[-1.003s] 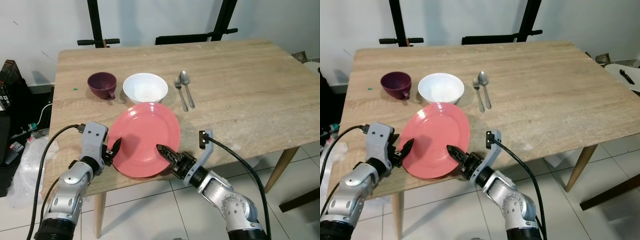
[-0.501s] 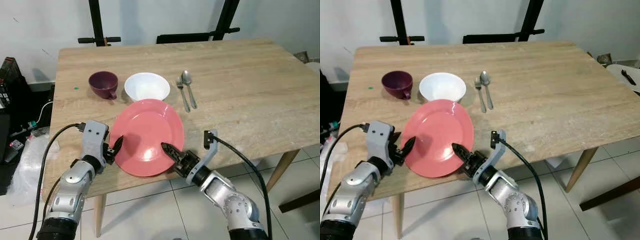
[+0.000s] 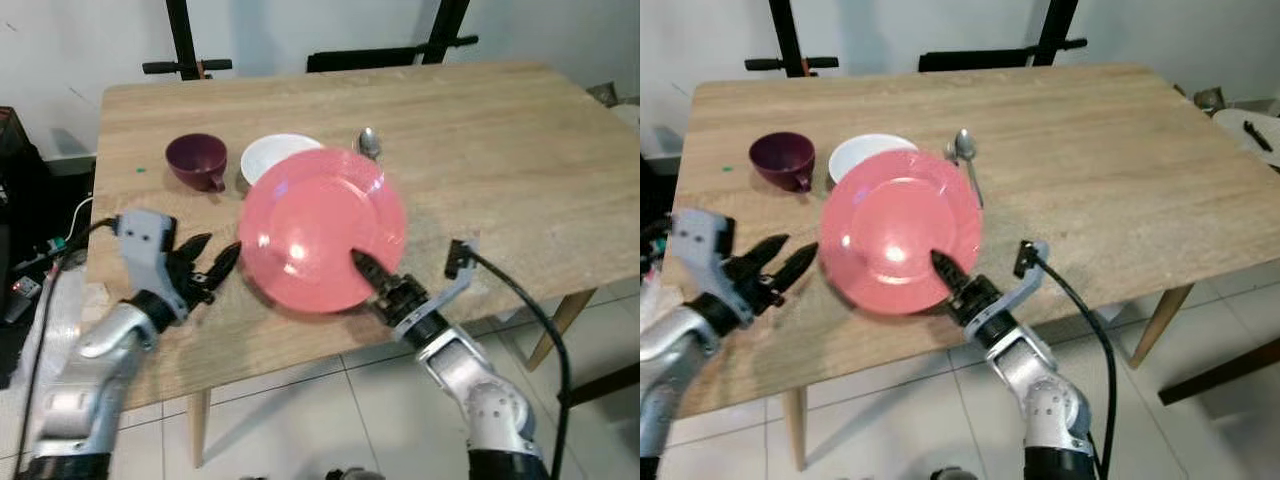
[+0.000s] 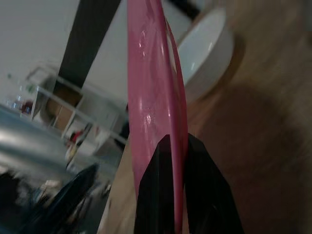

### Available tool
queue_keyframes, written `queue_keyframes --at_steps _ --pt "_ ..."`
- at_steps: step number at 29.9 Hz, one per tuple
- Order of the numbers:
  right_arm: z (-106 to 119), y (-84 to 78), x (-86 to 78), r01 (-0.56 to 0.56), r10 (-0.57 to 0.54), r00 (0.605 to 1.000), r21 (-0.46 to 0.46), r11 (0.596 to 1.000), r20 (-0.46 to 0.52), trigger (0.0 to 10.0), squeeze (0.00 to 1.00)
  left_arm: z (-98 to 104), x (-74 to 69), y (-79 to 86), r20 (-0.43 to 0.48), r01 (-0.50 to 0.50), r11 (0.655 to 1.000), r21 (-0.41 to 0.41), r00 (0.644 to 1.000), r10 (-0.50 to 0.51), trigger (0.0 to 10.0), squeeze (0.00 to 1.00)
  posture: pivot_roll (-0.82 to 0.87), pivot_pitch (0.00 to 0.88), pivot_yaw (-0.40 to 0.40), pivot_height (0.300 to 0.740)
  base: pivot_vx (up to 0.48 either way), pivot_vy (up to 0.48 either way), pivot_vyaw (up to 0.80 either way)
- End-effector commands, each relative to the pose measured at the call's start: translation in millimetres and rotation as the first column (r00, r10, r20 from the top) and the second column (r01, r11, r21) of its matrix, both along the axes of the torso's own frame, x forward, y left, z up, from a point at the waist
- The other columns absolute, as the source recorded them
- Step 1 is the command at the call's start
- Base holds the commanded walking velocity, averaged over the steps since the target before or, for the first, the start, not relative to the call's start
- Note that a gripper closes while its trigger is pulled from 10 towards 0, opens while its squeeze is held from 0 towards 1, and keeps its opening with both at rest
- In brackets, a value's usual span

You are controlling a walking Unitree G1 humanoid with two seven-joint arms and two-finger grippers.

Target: Setting the table

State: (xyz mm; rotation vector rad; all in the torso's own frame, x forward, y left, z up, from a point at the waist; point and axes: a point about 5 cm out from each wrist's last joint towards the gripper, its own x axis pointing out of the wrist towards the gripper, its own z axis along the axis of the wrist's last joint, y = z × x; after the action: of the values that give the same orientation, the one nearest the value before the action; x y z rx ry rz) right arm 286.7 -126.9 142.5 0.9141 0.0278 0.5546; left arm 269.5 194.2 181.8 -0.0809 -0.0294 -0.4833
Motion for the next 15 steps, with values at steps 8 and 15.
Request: queue_keyframes --at_steps 8,15 --pt "40 -27.4 -5.1 0.184 -0.178 0.968 -0.02 0.983 0.175 10.0 0.0 -12 -4.3 5.1 -0.071 -0.044 0.995 0.086 0.996 0.05 10.0 0.0 -0.06 0.049 0.052 0.74 0.0 0.0 0.0" --pt "58 -53.3 4.3 0.608 -0.532 0.79 -0.287 0.74 0.304 10.0 0.0 -26 11.3 -15.1 -0.013 -0.141 0.953 0.267 0.989 0.15 10.0 0.0 -0.08 0.029 0.069 0.74 0.0 0.0 0.0"
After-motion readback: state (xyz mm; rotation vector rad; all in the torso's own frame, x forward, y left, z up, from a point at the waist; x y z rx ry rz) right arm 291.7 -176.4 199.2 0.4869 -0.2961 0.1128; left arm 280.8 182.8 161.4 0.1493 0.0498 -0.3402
